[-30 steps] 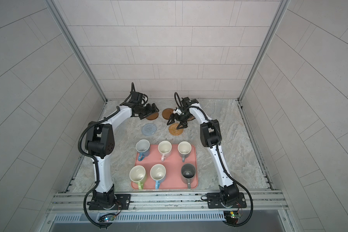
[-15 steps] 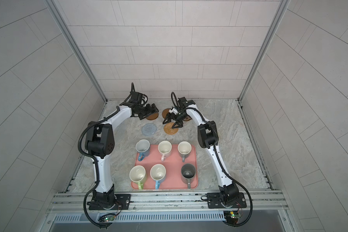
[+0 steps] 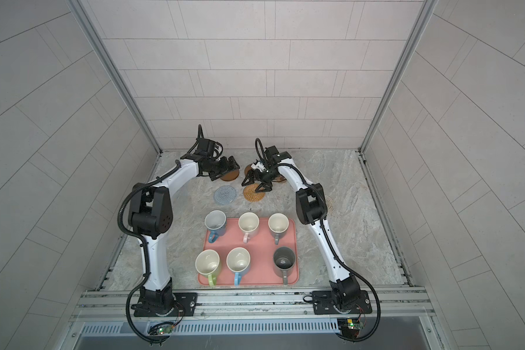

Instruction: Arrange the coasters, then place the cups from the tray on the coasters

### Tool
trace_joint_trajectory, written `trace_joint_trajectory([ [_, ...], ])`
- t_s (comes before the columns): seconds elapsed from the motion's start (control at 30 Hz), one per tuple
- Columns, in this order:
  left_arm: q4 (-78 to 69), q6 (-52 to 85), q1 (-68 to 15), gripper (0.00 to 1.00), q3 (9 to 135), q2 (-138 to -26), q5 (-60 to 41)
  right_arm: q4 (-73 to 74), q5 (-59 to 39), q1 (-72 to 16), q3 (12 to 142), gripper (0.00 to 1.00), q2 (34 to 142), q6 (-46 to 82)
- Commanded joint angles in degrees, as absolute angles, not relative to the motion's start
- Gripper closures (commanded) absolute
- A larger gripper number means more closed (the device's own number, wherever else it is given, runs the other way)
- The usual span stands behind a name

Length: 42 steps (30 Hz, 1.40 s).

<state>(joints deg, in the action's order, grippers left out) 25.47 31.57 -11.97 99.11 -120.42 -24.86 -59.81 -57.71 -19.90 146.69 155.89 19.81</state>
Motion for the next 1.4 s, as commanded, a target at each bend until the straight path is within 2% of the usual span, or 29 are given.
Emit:
trace_joint_trajectory([
  [0.0, 24.87, 32.00, -11.63, 0.00, 98.88, -119.50, -25.14, -59.78, -52.78, -20.65, 145.72, 0.00, 160.49, 19.51],
  [1.37, 23.49, 32.61, -11.62, 0.00, 97.35, -118.74, -25.06, -67.51, -53.26, -21.45, 143.72, 0.01, 158.71, 14.50],
])
